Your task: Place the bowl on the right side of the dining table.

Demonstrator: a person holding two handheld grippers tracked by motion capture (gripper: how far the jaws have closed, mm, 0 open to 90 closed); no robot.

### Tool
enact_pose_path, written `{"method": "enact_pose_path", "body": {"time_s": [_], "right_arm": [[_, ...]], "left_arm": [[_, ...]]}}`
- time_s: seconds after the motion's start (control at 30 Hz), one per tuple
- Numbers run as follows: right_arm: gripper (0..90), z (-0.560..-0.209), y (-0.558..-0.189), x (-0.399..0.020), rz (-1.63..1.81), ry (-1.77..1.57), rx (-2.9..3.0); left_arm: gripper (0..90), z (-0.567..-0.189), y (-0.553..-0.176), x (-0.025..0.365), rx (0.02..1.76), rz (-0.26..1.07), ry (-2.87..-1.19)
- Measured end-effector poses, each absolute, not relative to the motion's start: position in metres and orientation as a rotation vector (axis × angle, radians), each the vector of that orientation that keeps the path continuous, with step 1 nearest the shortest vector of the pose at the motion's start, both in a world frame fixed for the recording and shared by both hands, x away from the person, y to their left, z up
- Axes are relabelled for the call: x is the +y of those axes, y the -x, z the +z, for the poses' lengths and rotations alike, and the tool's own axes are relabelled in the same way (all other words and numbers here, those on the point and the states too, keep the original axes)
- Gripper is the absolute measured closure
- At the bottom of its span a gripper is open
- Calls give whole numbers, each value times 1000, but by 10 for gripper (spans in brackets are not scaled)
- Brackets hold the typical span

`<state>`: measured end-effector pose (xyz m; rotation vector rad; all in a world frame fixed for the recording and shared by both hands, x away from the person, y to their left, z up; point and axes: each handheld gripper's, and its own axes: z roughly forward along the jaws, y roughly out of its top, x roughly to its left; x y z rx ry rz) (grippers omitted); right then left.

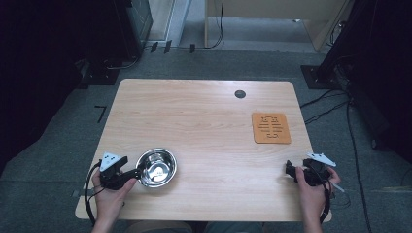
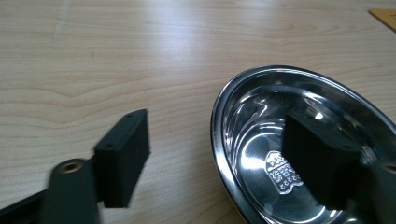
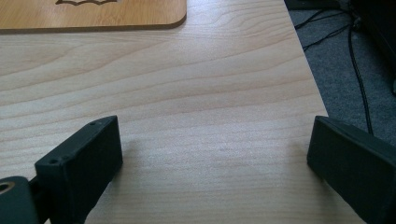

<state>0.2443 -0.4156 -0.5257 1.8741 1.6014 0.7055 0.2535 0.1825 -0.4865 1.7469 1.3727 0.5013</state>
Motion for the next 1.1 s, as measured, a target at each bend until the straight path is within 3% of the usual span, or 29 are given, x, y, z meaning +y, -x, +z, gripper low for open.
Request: {"method": "enact_pose_path", "body": {"time_s": [0.03, 0.13, 0.27, 0.53, 1.1], "right_arm": [[29, -526, -244, -416, 706, -1874, 1601], [29, -526, -244, -416, 705, -1874, 1602], [28, -526, -244, -415, 705, -1876, 1600], [26, -526, -245, -415, 702, -1876, 1600], [27, -526, -245, -414, 699, -1882, 1590]], "left_arm": [[266, -488, -254, 182, 1375, 497, -1754], [428, -492, -256, 181, 1402, 465, -1776], [479, -497, -259, 182, 1422, 383, -1792], [719, -500, -260, 177, 1412, 382, -1841], [832, -489, -256, 177, 1317, 312, -1740]]}}
